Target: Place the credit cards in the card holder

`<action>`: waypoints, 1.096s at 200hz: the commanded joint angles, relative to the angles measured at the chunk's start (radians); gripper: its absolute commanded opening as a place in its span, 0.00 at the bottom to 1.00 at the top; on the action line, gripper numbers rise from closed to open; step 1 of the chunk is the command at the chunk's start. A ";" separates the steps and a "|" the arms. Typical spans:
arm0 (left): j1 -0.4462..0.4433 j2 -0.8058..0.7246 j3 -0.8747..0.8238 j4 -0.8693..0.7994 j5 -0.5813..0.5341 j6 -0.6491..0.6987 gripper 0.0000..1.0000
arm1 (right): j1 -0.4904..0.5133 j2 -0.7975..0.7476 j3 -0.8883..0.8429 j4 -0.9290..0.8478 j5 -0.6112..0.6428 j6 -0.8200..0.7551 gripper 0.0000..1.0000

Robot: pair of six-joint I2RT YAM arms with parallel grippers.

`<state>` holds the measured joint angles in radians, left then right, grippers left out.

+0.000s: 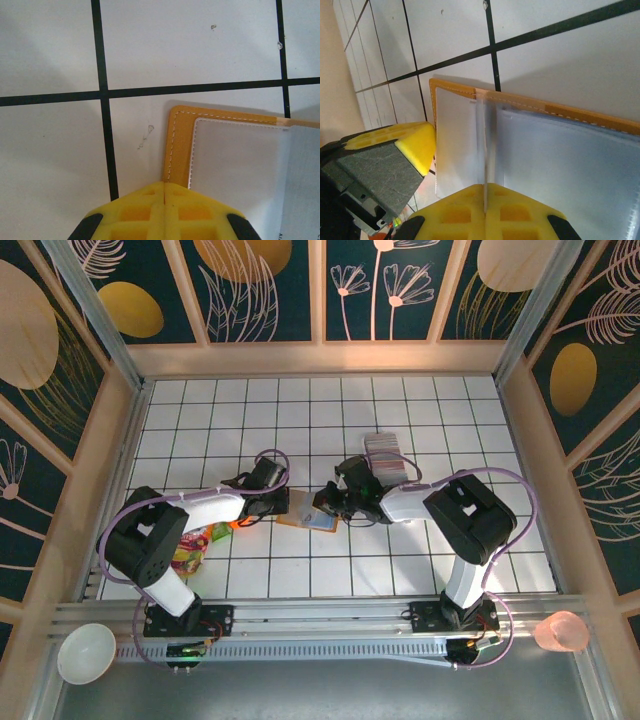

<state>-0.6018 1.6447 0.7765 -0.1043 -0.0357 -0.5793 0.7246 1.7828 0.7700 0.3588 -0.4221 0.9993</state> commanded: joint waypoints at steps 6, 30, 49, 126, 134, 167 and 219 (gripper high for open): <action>0.004 0.038 -0.033 -0.063 -0.018 0.012 0.00 | -0.010 -0.028 -0.021 0.081 -0.033 0.019 0.00; 0.005 0.039 -0.033 -0.063 -0.018 0.013 0.00 | -0.010 -0.037 -0.024 0.082 -0.033 0.016 0.00; 0.004 0.043 -0.031 -0.064 -0.018 0.012 0.00 | -0.011 -0.050 -0.034 0.083 -0.028 0.013 0.00; 0.005 0.042 -0.036 -0.061 -0.016 0.012 0.00 | -0.010 -0.005 -0.041 0.137 -0.050 0.046 0.00; 0.005 0.042 -0.035 -0.062 -0.016 0.012 0.00 | -0.010 -0.004 -0.044 0.137 -0.047 0.055 0.00; 0.004 0.044 -0.036 -0.061 -0.014 0.012 0.00 | 0.000 0.002 -0.061 0.132 -0.022 0.092 0.00; 0.005 0.048 -0.035 -0.058 -0.009 0.013 0.00 | 0.013 0.005 -0.070 0.099 0.016 0.111 0.00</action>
<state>-0.6018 1.6455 0.7765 -0.1036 -0.0357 -0.5793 0.7258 1.7710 0.7170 0.4637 -0.4355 1.0863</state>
